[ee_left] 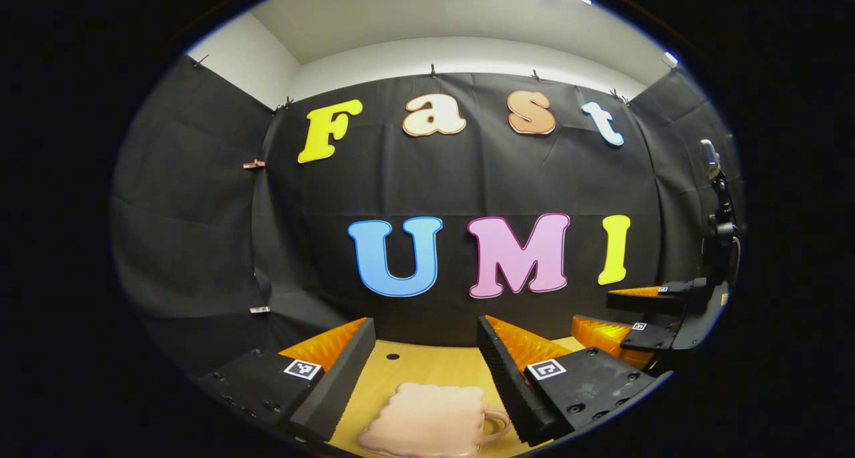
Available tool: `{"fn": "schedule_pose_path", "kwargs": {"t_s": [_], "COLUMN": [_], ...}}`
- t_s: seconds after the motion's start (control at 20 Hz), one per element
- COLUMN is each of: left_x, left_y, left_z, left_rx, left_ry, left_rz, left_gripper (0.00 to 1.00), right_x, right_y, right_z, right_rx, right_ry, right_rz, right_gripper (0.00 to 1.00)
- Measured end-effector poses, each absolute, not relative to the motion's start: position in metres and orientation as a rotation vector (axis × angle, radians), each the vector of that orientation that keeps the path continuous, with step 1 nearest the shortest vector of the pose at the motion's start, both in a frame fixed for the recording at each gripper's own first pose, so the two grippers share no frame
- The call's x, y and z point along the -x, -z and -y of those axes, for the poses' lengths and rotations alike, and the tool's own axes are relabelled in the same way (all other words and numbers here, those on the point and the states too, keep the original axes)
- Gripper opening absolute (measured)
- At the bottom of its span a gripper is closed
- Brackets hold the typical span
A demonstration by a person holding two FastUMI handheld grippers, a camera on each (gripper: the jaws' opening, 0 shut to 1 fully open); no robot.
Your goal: First open the suitcase, pack the skin care products into it, and then close the suitcase.
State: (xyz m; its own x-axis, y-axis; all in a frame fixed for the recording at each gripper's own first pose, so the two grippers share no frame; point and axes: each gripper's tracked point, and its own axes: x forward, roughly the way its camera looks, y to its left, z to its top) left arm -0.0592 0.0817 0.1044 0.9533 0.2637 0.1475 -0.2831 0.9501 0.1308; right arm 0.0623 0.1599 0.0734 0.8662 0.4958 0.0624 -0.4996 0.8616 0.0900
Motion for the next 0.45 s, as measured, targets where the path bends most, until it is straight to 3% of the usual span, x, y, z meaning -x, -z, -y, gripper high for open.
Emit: {"fn": "schedule_pose_path", "kwargs": {"t_s": [0.25,0.35,0.45], "left_x": [0.0606,0.0601,0.0590], "left_y": [-0.1068,-0.1051,-0.1030], "left_z": [-0.0875,-0.0877,-0.0876], "left_rx": [-0.140,-0.144,-0.150], "left_ry": [-0.304,-0.311,-0.315], "left_rz": [0.133,0.130,0.124], "left_gripper": [0.96,0.96,0.96], "right_x": [-0.0669,-0.0698,-0.0725], "right_y": [-0.0729,-0.0717,-0.0712], "right_z": [-0.1654,-0.1648,-0.1647], "right_rx": [-0.106,-0.106,-0.110], "right_ry": [-0.538,-0.541,-0.542], "right_rz": [0.045,0.040,0.039], "right_gripper": [1.00,0.91,0.91]}}
